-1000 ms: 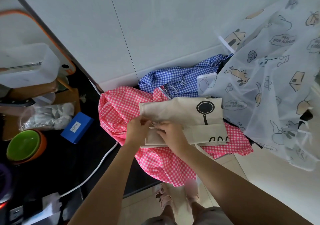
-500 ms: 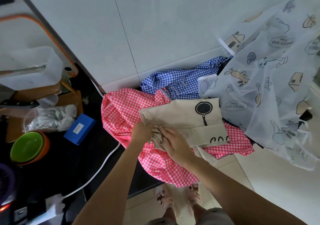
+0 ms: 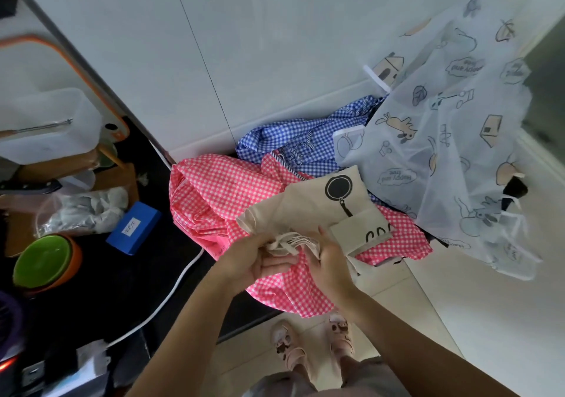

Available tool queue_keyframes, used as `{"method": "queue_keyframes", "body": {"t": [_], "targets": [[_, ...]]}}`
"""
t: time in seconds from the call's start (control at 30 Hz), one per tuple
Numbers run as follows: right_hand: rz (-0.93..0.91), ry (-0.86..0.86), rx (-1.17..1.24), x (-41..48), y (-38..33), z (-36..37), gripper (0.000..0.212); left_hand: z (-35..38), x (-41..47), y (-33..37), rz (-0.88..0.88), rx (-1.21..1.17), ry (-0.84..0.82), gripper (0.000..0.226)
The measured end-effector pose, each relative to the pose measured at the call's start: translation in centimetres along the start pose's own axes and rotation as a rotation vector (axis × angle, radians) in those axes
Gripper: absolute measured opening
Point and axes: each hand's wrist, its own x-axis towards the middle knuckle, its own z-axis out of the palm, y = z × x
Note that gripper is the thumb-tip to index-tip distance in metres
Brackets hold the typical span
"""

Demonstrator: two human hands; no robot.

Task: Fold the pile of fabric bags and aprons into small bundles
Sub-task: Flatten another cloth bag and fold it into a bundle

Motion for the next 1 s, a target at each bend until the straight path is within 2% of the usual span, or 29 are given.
{"method": "queue_keyframes", "body": {"t": [0.1, 0.17, 0.23, 0.3, 0.37, 0.43, 0.5, 0.6, 0.73, 0.83, 0.97, 1.0], "targets": [[0.213, -0.063, 0.186, 0.2, -0.1, -1.7, 0.014, -1.9, -1.1, 1.5, 0.076, 0.219, -0.045, 0.033], [0.318, -0.051, 0.326, 0.5, 0.2, -2.5, 0.024, -3.7, -1.0, 2.6, 0.204, 0.47, -0.001, 0.031], [0.367, -0.015, 0.407, 0.6, 0.4, -3.0, 0.019, -4.8, 0.0, 3.3, 0.36, 0.791, 0.065, 0.061], [0.383, -0.002, 0.508, 0.6, 1.0, -3.4, 0.011, -4.2, 1.5, 3.8, 0.54, 1.066, 0.042, 0.091], [0.41, -0.006, 0.619, 0.3, 1.6, -3.7, 0.012, -2.4, 2.9, 4.2, 0.678, 1.252, -0.066, 0.1], [0.437, 0.006, 0.797, -0.1, 2.3, -4.1, 0.016, -0.1, 4.0, 4.7, 0.688, 1.237, -0.205, 0.088], [0.451, 0.0, 1.055, -0.3, 3.0, -4.6, 0.036, 1.6, 5.0, 5.2, 0.578, 1.103, -0.28, 0.067], [0.392, 0.029, 1.269, -0.2, 5.1, -5.0, 0.054, 3.4, 7.1, 5.3, 0.541, 1.039, -0.279, 0.03], [0.686, 0.203, 1.147, -0.1, 5.8, -5.5, 0.086, 5.0, 11.1, 5.0, 0.508, 1.227, -0.173, 0.023], [0.765, 0.352, 0.967, 0.4, 6.3, -5.5, 0.073, 5.4, 13.3, 4.3, 0.501, 1.38, -0.074, 0.033], [0.702, 0.327, 0.39, 1.4, 5.6, -6.5, 0.038, 4.8, 14.7, 3.1, 0.477, 1.266, 0.041, 0.035], [0.677, 0.295, 0.257, 1.6, 5.6, -6.6, 0.039, 4.5, 14.8, 3.1, 0.468, 1.226, 0.063, 0.034]]}}
